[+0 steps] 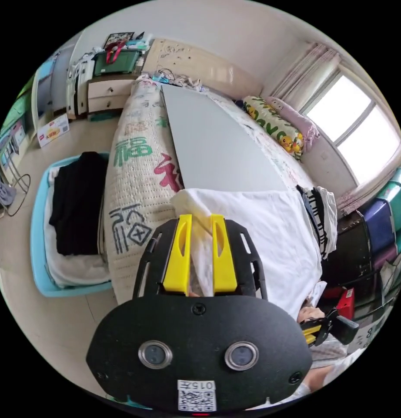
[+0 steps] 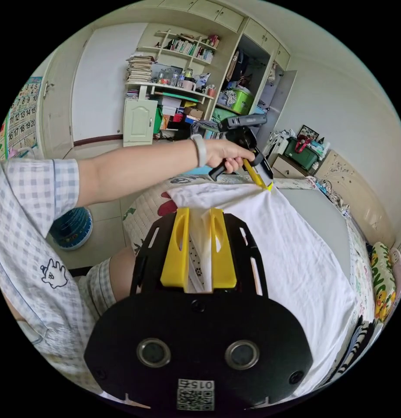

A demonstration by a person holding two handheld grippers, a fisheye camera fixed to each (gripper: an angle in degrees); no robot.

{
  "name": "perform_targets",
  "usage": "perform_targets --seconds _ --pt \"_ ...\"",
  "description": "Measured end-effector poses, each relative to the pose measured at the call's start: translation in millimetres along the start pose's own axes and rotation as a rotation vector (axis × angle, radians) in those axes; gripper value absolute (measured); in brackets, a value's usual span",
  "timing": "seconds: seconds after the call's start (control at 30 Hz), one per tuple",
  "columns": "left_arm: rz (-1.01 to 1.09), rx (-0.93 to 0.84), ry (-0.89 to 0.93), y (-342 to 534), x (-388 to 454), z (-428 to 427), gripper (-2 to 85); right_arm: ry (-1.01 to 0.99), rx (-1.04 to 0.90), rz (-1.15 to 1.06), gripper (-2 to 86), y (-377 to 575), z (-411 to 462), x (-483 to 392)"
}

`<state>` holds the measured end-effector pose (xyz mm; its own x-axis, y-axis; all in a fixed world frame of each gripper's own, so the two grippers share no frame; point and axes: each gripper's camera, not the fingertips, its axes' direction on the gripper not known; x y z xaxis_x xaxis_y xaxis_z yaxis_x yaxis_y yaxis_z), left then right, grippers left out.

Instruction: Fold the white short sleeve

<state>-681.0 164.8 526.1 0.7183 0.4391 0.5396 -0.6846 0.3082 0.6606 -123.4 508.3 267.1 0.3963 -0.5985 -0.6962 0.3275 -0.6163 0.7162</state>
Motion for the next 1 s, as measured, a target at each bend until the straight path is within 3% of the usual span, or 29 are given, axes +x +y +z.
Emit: perform_targets --seconds 0.3,0.67,0.8,1.0 --pt "-0.121 0.291 0.384 99.0 -77.3 92.0 7.5 -0.067 0.11 0.03 5.0 61.1 5.4 12.4" --pt "-0.152 0.121 0.334 136.5 -62.6 220.9 4.4 -0.104 0.14 0.055 3.9 99.2 -0.6 23.0" --pt "-0.185 0.151 0.335 139.1 -66.6 230.9 0.2 -0.108 0.184 0.054 2.4 109.9 -12.9 25.0" --pt "-0.15 0.184 0.18 154.0 -42.6 247.7 -0.8 -0.144 0.204 0.061 1.2 117.9 -22.6 26.7"
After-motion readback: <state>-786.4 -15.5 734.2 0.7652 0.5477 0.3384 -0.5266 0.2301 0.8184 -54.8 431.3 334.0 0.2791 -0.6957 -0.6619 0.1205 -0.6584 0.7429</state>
